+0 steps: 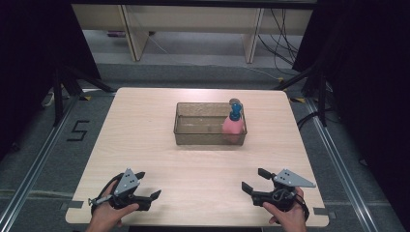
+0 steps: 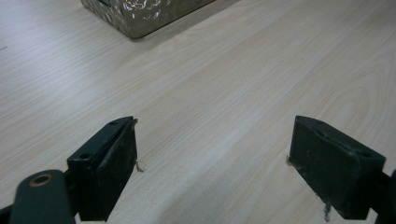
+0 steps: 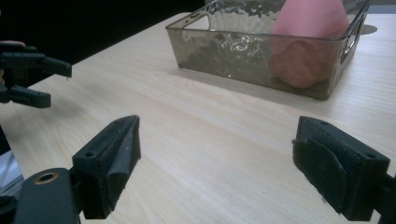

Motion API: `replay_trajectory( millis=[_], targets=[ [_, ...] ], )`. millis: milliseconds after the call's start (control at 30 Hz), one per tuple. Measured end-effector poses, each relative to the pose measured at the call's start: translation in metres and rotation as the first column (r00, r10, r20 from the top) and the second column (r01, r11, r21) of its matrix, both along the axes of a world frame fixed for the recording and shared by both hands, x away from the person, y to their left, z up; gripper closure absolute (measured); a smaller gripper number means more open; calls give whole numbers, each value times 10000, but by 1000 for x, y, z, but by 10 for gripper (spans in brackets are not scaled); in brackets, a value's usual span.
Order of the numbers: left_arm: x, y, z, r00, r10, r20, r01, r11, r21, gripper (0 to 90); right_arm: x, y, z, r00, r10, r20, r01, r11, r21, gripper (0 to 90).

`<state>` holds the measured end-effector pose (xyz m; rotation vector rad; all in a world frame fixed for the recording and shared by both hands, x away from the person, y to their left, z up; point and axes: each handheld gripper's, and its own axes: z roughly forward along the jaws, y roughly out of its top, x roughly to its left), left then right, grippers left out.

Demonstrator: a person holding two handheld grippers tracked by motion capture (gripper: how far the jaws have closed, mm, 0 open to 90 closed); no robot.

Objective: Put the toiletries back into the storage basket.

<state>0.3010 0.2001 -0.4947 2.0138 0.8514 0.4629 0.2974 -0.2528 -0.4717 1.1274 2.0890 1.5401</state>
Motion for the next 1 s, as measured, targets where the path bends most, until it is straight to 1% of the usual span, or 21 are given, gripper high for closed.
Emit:
replay_trajectory(
  millis=[67, 133, 167, 233, 267, 300, 400, 433, 467, 567, 633, 667, 733, 767, 800, 833, 867, 900, 933, 967, 1000],
  targets=[
    [0, 0, 0, 10000, 48, 15, -48, 9999, 114, 148, -1, 0, 0, 10000, 5, 69, -4, 9999, -154, 161],
    [0, 0, 0, 10000, 40, 16, -40, 10000, 41, 148, -4, 0, 0, 10000, 22, -20, -22, 9998, -215, 161],
    [0, 0, 0, 10000, 33, 31, -33, 10000, -14, 148, -7, 0, 0, 9998, 0, -190, -6, 9995, -327, 161],
    [0, 0, 0, 10000, 19, 27, -19, 10000, -15, 148, -8, -1, 0, 9998, 24, -189, -31, 9993, -365, 161],
    [0, 0, 0, 10000, 24, 32, -24, 10000, -15, 148, -8, 1, -2, 9999, 82, -140, -85, 9998, -162, 161],
    [0, 0, 0, 10000, 28, 32, -28, 10000, -13, 148, -9, -1, -2, 9999, 81, -119, -86, 9992, -402, 160],
    [0, 0, 0, 10000, 22, 38, -22, 10000, -1, 147, -10, -1, -3, 9999, 71, -155, -77, 9991, -419, 160],
    [-1, 0, 0, 10000, 38, 46, -38, 10000, 14, 148, -12, -2, -2, 9996, 149, -226, -159, 9989, -440, 159],
    [-1, 0, 0, 10000, 39, 50, -39, 10000, 6, 148, -15, 0, -2, 9978, 60, -659, -79, 9995, -295, 159],
    [-1, 0, 0, 10000, 44, 54, -44, 10000, 21, 148, -12, -2, -5, 9999, 123, -110, -129, 9985, -528, 159],
    [-1, 0, 0, 10000, 65, 58, -64, 10000, -38, 148, -13, -2, -5, 9997, 127, -212, -140, 9980, -611, 159],
    [-1, 0, 0, 10000, 63, 64, -63, 10000, -47, 148, -14, -2, -5, 9986, 319, -426, -345, 9976, -602, 158],
    [-2, 0, 0, 9999, 81, 70, -80, 10000, -54, 148, -15, -1, -6, 9986, 235, -475, -262, 9980, -575, 158],
    [-2, 0, 0, 9999, 89, 70, -89, 9999, -54, 148, -16, -1, -7, 9976, 326, -608, -355, 9983, -466, 158],
    [-2, 1, 0, 9999, 76, 70, -76, 10000, -6, 148, -16, -2, -7, 9982, 286, -536, -322, 9971, -690, 158],
    [-2, 1, 0, 9999, 73, 81, -74, 10000, 49, 148, -20, 0, -6, 9947, 205, -1008, -258, 9983, -515, 158],
    [-2, 1, 0, 9999, 51, 123, -51, 10000, 40, 148, -20, 0, -6, 9947, 205, -1008, -258, 9983, -515, 158],
    [-2, 1, 0, 9999, 54, 129, -55, 10000, 46, 147, -17, -1, -9, 9978, 437, -495, -471, 9964, -711, 158],
    [-2, 1, 0, 9999, 73, 129, -73, 10000, 21, 148, -18, -2, -8, 9974, 482, -527, -526, 9948, -867, 158],
    [-2, 1, 0, 9999, 73, 129, -73, 10000, 21, 148, -18, -2, -8, 9974, 482, -527, -526, 9948, -867, 158],
    [-2, 1, 0, 9999, 70, 126, -71, 10000, 39, 148, -18, -1, -9, 9984, 457, -324, -485, 9948, -896, 158]
  ],
)
